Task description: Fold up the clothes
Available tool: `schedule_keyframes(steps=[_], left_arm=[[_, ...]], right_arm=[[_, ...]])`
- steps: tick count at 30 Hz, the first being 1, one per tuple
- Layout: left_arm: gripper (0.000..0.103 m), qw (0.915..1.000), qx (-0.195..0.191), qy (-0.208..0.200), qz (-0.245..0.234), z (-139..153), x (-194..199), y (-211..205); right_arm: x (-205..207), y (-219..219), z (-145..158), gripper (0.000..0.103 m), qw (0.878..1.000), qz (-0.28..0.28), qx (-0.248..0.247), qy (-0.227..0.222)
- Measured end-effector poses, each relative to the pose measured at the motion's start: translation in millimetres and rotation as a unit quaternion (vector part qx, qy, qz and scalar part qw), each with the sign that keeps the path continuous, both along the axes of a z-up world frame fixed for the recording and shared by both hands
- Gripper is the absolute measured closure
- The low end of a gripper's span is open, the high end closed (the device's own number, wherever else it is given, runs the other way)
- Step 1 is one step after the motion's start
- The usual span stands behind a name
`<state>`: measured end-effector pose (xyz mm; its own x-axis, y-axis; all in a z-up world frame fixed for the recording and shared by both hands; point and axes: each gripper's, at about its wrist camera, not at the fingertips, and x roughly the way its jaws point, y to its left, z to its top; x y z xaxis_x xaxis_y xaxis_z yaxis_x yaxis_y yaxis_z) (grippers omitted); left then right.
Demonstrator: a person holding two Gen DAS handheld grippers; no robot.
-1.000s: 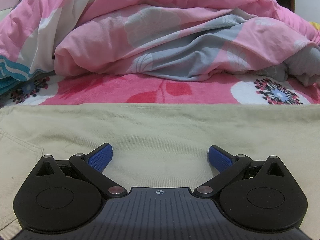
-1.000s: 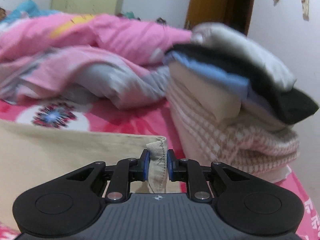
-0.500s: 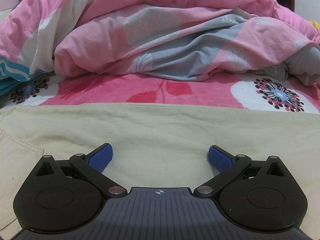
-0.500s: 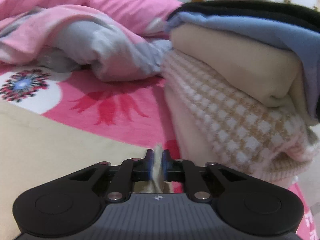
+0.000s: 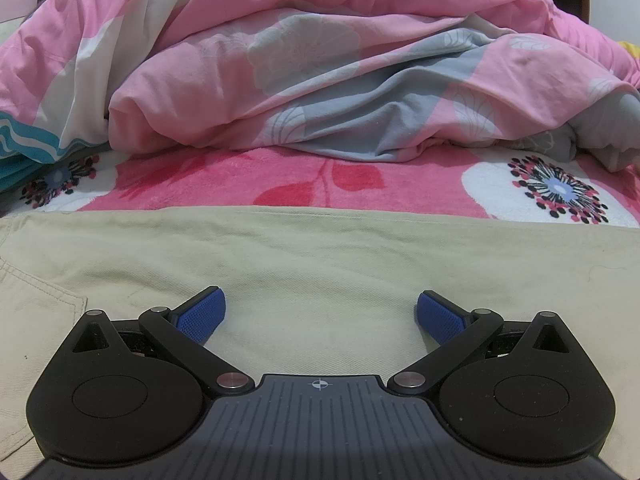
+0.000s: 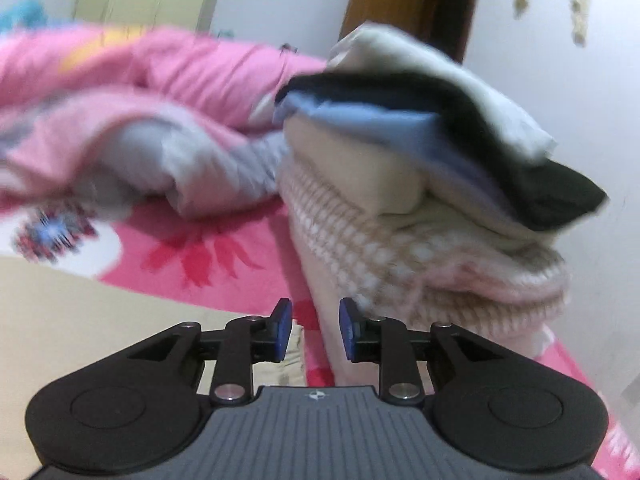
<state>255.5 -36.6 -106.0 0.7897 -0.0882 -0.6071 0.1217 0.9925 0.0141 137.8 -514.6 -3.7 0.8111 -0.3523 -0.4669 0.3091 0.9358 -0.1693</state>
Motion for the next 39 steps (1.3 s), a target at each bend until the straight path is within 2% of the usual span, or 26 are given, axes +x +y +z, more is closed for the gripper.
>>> schedule_keyframes(steps=[2, 9, 12, 15, 18, 20, 22, 24, 28, 34, 39], left_arm=[[0.000, 1.0000, 0.000, 0.000, 0.000, 0.0, 0.0, -0.1], [0.000, 1.0000, 0.000, 0.000, 0.000, -0.2, 0.0, -0.2], [0.000, 1.0000, 0.000, 0.000, 0.000, -0.1, 0.0, -0.2], [0.000, 1.0000, 0.000, 0.000, 0.000, -0.2, 0.0, -0.2], [0.000, 1.0000, 0.000, 0.000, 0.000, -0.3, -0.1, -0.3], [0.000, 1.0000, 0.000, 0.000, 0.000, -0.4, -0.1, -0.4], [0.000, 1.0000, 0.000, 0.000, 0.000, -0.4, -0.1, -0.4], [0.000, 1.0000, 0.000, 0.000, 0.000, -0.4, -0.1, -0.4], [0.000, 1.0000, 0.000, 0.000, 0.000, -0.4, -0.2, -0.4], [0.000, 1.0000, 0.001, 0.000, 0.000, -0.6, -0.1, -0.7], [0.000, 1.0000, 0.001, 0.000, 0.000, -0.8, -0.3, -0.6]], right_arm=[[-15.2, 0.8, 2.9, 0.066, 1.000, -0.007, 0.020, -0.002], [-46.4, -8.8, -23.3, 0.065, 0.989, -0.042, 0.136, 0.027], [-45.1, -9.2, -28.2, 0.065, 0.986, -0.051, 0.156, 0.030], [-27.7, 5.2, -19.9, 0.065, 0.990, -0.014, 0.137, 0.028], [-1.5, 26.2, -11.9, 0.065, 0.994, 0.047, 0.087, 0.042], [19.3, 38.0, -11.1, 0.065, 0.992, 0.100, 0.049, 0.061], [42.2, 47.5, -13.7, 0.066, 0.983, 0.158, 0.014, 0.091], [64.4, 54.6, -18.2, 0.067, 0.969, 0.212, -0.015, 0.126], [106.2, 63.7, -27.2, 0.067, 0.941, 0.277, -0.066, 0.182], [134.0, 63.3, -36.0, 0.070, 0.914, 0.325, -0.074, 0.231], [140.7, 67.0, -34.4, 0.081, 0.898, 0.348, -0.081, 0.257]])
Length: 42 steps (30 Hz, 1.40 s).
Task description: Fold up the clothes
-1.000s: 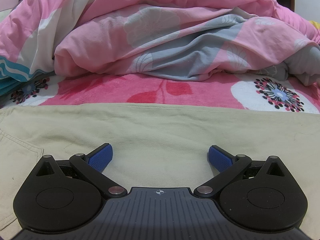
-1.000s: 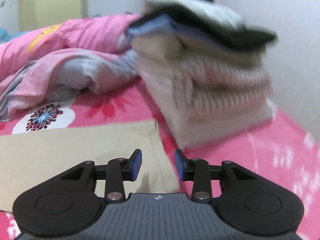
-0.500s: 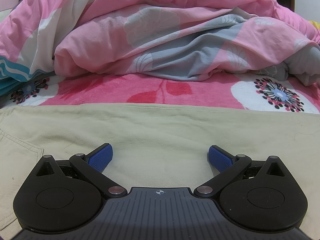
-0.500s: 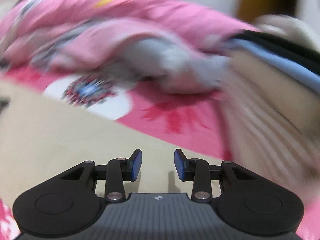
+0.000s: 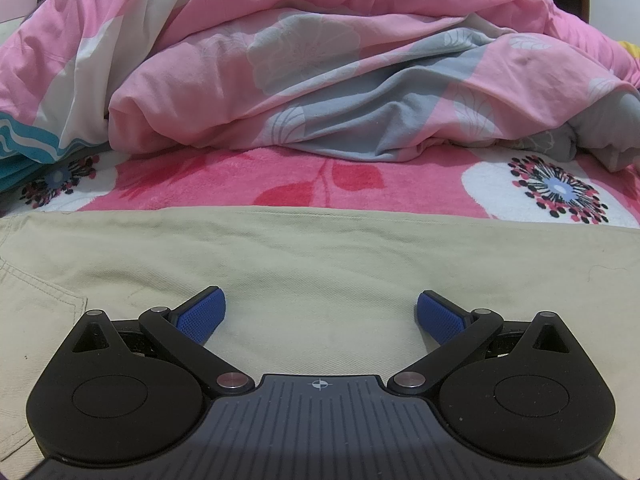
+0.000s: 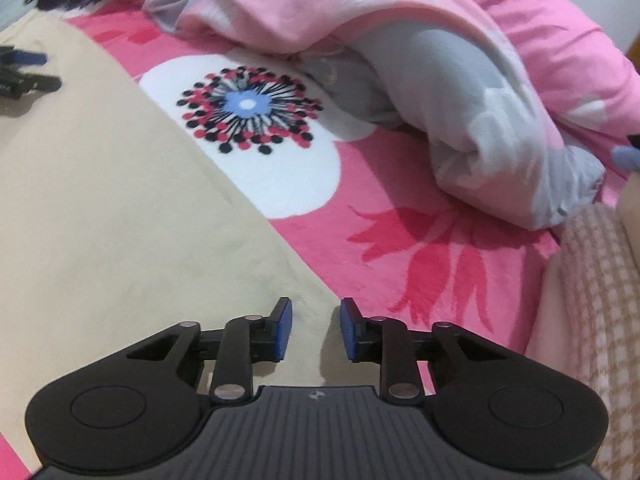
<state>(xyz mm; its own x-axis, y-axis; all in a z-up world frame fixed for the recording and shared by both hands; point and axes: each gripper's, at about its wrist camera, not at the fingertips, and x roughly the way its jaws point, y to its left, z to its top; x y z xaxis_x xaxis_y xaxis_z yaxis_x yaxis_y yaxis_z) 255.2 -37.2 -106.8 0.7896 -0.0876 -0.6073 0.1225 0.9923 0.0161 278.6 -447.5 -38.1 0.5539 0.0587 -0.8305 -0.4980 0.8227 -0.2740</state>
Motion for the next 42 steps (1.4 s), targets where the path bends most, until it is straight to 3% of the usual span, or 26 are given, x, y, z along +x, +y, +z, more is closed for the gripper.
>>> schedule_keyframes(steps=[5, 8, 16, 21, 26, 28, 30, 34, 42], left_arm=[[0.000, 1.0000, 0.000, 0.000, 0.000, -0.3, 0.1, 0.1], [0.000, 1.0000, 0.000, 0.000, 0.000, -0.3, 0.2, 0.1], [0.000, 1.0000, -0.008, 0.000, 0.004, 2.8, 0.1, 3.3], [0.000, 0.9998, -0.015, -0.002, 0.009, 6.8, -0.7, 5.7], [0.000, 0.9999, -0.011, 0.002, 0.009, 5.3, 0.5, 4.5], [0.000, 0.9999, -0.009, 0.003, 0.010, 4.5, 0.7, 3.9], [0.000, 0.9999, -0.007, 0.003, 0.009, 4.0, 0.7, 3.6], [0.000, 0.9999, -0.006, 0.004, 0.009, 3.1, 0.7, 3.3], [0.000, 1.0000, -0.003, 0.004, 0.008, 3.2, 1.6, 2.8]], right_arm=[[1.3, 6.0, -3.2, 0.091, 1.000, -0.004, 0.000, 0.013], [-0.7, 9.5, -5.0, 0.103, 1.000, -0.017, 0.004, 0.009], [-18.1, 37.8, 0.6, 0.103, 0.995, -0.002, -0.085, -0.056], [-15.1, 38.9, 9.9, 0.103, 0.991, -0.016, -0.107, -0.082], [-10.9, 47.6, 22.7, 0.100, 0.999, 0.006, -0.016, -0.048], [-5.8, 55.7, 26.3, 0.091, 0.999, 0.025, 0.028, -0.032], [0.5, 66.4, 26.7, 0.073, 0.997, 0.043, 0.059, -0.020], [18.9, 84.9, 20.7, 0.072, 0.995, 0.070, 0.074, 0.002], [51.6, 85.8, 2.2, 0.072, 0.987, 0.064, 0.127, 0.069]])
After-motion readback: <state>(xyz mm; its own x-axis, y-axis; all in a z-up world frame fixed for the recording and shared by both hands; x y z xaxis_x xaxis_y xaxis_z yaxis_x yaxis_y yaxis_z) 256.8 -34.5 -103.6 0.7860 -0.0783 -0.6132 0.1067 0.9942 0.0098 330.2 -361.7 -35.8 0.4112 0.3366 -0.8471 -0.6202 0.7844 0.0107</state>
